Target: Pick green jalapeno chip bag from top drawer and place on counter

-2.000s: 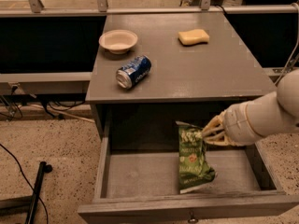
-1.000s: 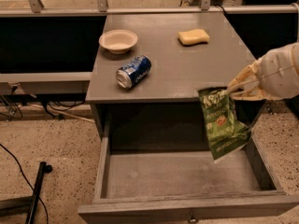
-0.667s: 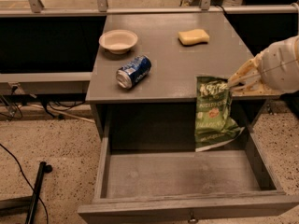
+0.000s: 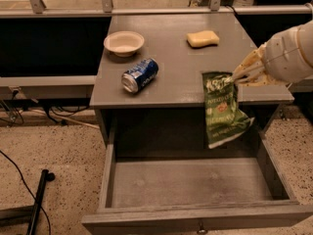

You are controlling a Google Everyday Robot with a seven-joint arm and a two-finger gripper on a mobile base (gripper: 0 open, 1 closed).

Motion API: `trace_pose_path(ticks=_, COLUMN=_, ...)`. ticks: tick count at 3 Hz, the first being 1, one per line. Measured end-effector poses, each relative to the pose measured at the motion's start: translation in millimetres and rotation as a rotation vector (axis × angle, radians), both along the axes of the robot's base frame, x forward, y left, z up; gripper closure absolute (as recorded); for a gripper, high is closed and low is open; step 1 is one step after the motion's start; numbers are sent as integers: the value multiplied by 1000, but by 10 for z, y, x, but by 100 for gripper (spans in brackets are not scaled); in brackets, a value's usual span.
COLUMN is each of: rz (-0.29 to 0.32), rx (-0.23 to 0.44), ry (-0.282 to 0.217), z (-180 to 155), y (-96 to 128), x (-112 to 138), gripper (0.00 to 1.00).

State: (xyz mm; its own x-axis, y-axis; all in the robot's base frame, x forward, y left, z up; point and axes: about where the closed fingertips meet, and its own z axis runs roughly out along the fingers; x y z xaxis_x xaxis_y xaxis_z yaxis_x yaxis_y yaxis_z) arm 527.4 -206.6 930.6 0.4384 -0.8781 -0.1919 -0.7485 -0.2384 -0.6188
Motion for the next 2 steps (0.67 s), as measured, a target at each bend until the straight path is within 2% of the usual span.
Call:
trace_pose_path(ticks=1, rz=-50, rx=6, ry=-1, z=79, y=-123, x=514, gripper=100)
trace_pose_path(ticks=2, rz=-89, rx=10, ry=-8, z=164, y=-227, x=823, gripper=100)
